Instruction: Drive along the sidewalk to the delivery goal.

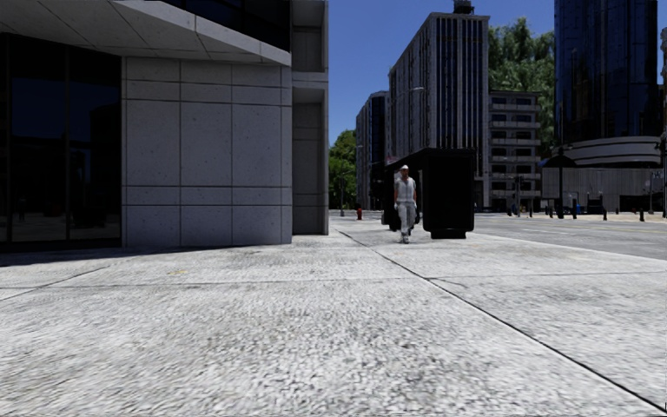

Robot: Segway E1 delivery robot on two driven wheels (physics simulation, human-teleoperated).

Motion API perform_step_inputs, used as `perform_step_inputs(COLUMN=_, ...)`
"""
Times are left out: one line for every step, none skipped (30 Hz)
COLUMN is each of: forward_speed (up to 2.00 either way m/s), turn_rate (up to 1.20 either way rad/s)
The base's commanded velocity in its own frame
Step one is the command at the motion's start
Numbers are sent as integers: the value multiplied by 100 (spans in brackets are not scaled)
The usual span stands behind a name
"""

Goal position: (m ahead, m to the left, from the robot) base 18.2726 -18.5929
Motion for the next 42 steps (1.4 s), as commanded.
perform_step_inputs(forward_speed=196, turn_rate=0)
perform_step_inputs(forward_speed=196, turn_rate=0)
perform_step_inputs(forward_speed=196, turn_rate=0)
perform_step_inputs(forward_speed=196, turn_rate=0)
perform_step_inputs(forward_speed=196, turn_rate=0)
perform_step_inputs(forward_speed=196, turn_rate=0)
perform_step_inputs(forward_speed=196, turn_rate=0)
perform_step_inputs(forward_speed=196, turn_rate=0)
perform_step_inputs(forward_speed=196, turn_rate=0)
perform_step_inputs(forward_speed=196, turn_rate=0)
perform_step_inputs(forward_speed=196, turn_rate=0)
perform_step_inputs(forward_speed=196, turn_rate=0)
perform_step_inputs(forward_speed=196, turn_rate=0)
perform_step_inputs(forward_speed=196, turn_rate=0)
perform_step_inputs(forward_speed=196, turn_rate=0)
perform_step_inputs(forward_speed=196, turn_rate=0)
perform_step_inputs(forward_speed=196, turn_rate=0)
perform_step_inputs(forward_speed=196, turn_rate=0)
perform_step_inputs(forward_speed=196, turn_rate=0)
perform_step_inputs(forward_speed=196, turn_rate=0)
perform_step_inputs(forward_speed=196, turn_rate=0)
perform_step_inputs(forward_speed=196, turn_rate=0)
perform_step_inputs(forward_speed=196, turn_rate=0)
perform_step_inputs(forward_speed=196, turn_rate=0)
perform_step_inputs(forward_speed=196, turn_rate=0)
perform_step_inputs(forward_speed=196, turn_rate=0)
perform_step_inputs(forward_speed=196, turn_rate=0)
perform_step_inputs(forward_speed=196, turn_rate=0)
perform_step_inputs(forward_speed=196, turn_rate=0)
perform_step_inputs(forward_speed=196, turn_rate=0)
perform_step_inputs(forward_speed=196, turn_rate=0)
perform_step_inputs(forward_speed=196, turn_rate=0)
perform_step_inputs(forward_speed=196, turn_rate=0)
perform_step_inputs(forward_speed=196, turn_rate=0)
perform_step_inputs(forward_speed=196, turn_rate=0)
perform_step_inputs(forward_speed=196, turn_rate=0)
perform_step_inputs(forward_speed=196, turn_rate=0)
perform_step_inputs(forward_speed=196, turn_rate=0)
perform_step_inputs(forward_speed=196, turn_rate=0)
perform_step_inputs(forward_speed=196, turn_rate=0)
perform_step_inputs(forward_speed=196, turn_rate=0)
perform_step_inputs(forward_speed=196, turn_rate=0)
